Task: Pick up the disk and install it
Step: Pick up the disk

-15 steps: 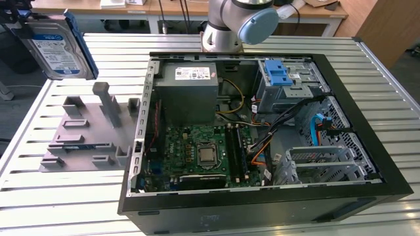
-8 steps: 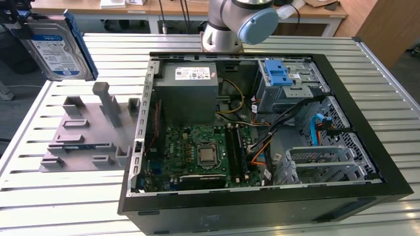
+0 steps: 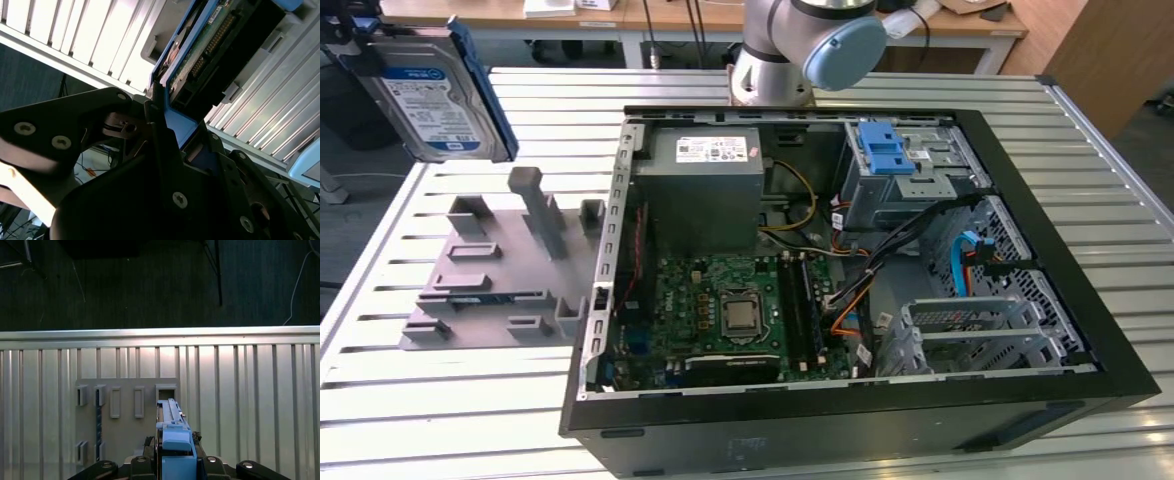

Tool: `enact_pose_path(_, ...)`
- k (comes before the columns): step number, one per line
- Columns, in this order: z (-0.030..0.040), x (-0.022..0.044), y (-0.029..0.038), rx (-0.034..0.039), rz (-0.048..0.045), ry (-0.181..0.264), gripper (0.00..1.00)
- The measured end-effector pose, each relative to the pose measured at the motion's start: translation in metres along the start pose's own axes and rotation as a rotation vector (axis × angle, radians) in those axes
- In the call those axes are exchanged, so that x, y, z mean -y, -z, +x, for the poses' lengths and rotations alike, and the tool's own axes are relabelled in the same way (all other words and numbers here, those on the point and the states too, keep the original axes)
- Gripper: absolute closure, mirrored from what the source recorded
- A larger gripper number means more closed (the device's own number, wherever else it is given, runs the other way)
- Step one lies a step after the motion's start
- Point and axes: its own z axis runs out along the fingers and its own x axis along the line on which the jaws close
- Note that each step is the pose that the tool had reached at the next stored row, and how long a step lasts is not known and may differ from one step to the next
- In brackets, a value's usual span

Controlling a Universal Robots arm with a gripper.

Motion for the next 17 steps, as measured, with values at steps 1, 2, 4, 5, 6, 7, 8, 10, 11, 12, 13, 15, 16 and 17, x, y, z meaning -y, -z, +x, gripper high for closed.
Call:
enact_pose_path(1, 0.0000, 0.0000, 0.0010, 0.0000, 0.0000, 0.000, 0.64)
enact_pose_path(2, 0.0000, 0.0000, 0.0020, 0.0000, 0.0000, 0.000, 0.64)
enact_pose_path(4, 0.0000, -0.0001, 0.0043, 0.0000, -0.0001, 0.000, 0.64)
enact_pose_path(5, 0.0000, -0.0001, 0.0054, 0.0000, 0.0000, 0.000, 0.64)
enact_pose_path(6, 0.0000, -0.0001, 0.0067, 0.0000, 0.0000, 0.000, 0.64)
enact_pose_path(7, -0.0001, -0.0001, 0.0079, 0.0000, 0.0000, 0.000, 0.64)
enact_pose_path(8, -0.0001, -0.0001, 0.0090, 0.0000, -0.0001, 0.000, 0.64)
enact_pose_path(10, -0.0001, -0.0002, 0.0111, 0.0000, 0.0001, 0.000, 0.64)
enact_pose_path(11, -0.0001, -0.0002, 0.0122, 0.0000, 0.0000, 0.000, 0.64)
enact_pose_path(12, -0.0001, -0.0002, 0.0134, 0.0000, -0.0001, 0.000, 0.64)
enact_pose_path(13, -0.0001, -0.0002, 0.0145, 0.0000, 0.0000, 0.000, 0.64)
enact_pose_path(15, -0.0001, -0.0002, 0.0167, 0.0000, 0.0001, 0.000, 0.64)
enact_pose_path(16, -0.0001, -0.0002, 0.0179, 0.0000, 0.0000, 0.000, 0.64)
enact_pose_path(17, -0.0002, -0.0002, 0.0192, 0.0000, 0.0000, 0.000, 0.64)
